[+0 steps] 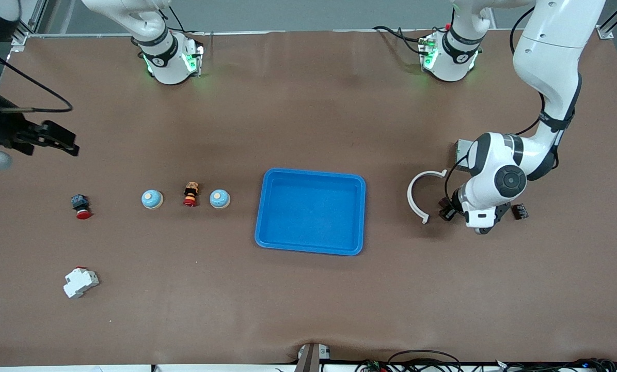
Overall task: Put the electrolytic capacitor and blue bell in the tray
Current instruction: 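Lift the capacitor with the left gripper while the right gripper reaches a bell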
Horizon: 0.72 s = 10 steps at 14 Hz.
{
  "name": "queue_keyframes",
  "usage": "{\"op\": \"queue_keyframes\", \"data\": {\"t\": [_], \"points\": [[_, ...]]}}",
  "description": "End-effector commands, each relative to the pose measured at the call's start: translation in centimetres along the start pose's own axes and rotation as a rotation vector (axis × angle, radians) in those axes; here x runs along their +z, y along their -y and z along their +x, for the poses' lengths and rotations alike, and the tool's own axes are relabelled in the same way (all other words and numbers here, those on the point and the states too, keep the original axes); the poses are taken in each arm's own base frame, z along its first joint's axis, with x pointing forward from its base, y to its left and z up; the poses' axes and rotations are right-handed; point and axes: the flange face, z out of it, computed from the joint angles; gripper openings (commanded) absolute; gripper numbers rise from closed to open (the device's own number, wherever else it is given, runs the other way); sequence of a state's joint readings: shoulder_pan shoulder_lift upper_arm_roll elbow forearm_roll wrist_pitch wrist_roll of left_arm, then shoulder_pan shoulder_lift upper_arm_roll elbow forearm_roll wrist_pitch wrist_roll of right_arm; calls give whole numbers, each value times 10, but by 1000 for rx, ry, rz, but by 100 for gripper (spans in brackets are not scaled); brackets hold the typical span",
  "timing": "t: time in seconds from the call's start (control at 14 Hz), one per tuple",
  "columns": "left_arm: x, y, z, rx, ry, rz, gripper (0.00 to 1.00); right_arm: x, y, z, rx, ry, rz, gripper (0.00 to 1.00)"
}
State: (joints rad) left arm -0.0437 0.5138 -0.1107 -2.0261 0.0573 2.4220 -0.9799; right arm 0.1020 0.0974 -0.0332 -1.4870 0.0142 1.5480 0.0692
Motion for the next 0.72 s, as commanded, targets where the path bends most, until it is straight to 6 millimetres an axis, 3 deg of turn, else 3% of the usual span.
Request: {"op": "queue_keyframes", "data": {"t": [0.0, 0.14, 0.29, 0.43, 0.64], "points": [[-12, 1, 0, -16, -18, -14, 0, 30, 49, 11, -70, 52, -2, 100], [-36, 0, -2, -12, -27, -14, 0, 64, 91, 15, -118, 97, -18, 100], [-73, -6, -4, -3, -43, -23, 0, 111, 105, 26, -90, 94, -21, 100], [-108, -24, -17, -3, -45, -23, 0, 143, 128, 23, -112, 52, -16, 100], [-140, -66, -56, -57, -30, -50, 0, 159, 152, 14, -119, 54, -29, 100]]}}
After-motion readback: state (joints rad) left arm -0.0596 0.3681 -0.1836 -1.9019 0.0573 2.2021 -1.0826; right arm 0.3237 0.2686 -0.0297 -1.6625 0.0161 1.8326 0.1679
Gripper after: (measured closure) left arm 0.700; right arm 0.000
